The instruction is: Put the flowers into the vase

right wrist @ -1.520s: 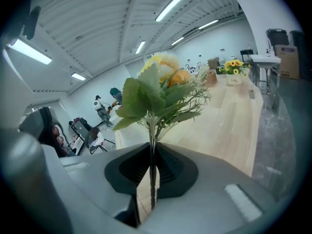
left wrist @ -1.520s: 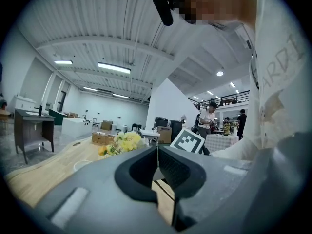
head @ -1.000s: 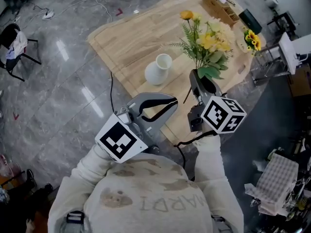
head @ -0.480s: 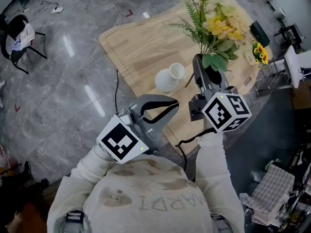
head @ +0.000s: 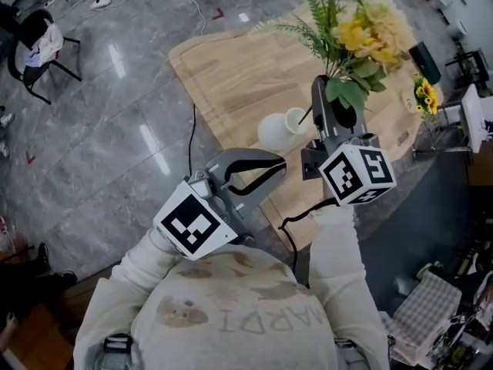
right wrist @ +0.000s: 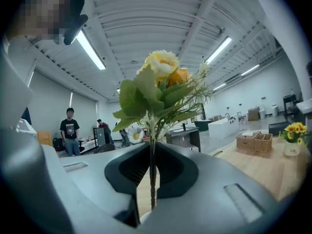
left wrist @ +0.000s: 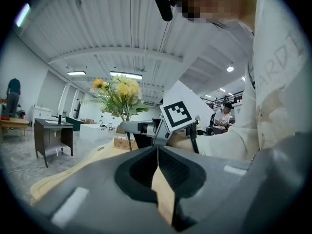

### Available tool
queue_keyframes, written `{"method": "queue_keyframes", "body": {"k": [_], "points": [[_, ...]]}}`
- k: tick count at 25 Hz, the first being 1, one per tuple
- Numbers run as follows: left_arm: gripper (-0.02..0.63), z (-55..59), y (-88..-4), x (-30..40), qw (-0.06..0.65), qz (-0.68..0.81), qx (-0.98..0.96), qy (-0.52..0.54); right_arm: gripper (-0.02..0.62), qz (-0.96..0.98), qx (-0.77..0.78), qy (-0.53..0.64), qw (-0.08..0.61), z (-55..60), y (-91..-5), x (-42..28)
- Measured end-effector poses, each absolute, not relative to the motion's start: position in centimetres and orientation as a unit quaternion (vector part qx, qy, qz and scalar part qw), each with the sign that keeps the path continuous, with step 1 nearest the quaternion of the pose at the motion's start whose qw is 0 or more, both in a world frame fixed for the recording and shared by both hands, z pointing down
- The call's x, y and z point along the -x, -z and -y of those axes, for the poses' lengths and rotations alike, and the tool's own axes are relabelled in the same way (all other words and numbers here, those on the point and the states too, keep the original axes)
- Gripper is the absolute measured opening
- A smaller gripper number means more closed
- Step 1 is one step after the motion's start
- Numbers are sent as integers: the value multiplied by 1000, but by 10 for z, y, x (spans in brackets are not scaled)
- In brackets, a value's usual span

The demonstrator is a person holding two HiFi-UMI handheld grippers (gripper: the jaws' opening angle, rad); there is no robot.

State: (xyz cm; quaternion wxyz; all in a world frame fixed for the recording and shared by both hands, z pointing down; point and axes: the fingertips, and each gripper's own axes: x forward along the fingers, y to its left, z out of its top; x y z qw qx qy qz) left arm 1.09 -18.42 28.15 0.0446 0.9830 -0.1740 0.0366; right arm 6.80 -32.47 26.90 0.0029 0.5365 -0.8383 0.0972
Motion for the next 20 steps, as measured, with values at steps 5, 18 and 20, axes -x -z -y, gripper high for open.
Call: {"method": "queue_keyframes", "body": {"k": [5, 18, 20], "points": [[5, 188, -288, -8, 52, 176, -982, -42, 54, 842, -532, -89, -22, 320, -289, -66], [5, 196, -311, -11, 75, 170, -981, -54, 54, 837, -542, -75, -29, 308, -320, -75], [5, 196, -313, -13, 77, 168, -981, -56, 55, 835, -545, -70, -31, 305, -321, -77]]}}
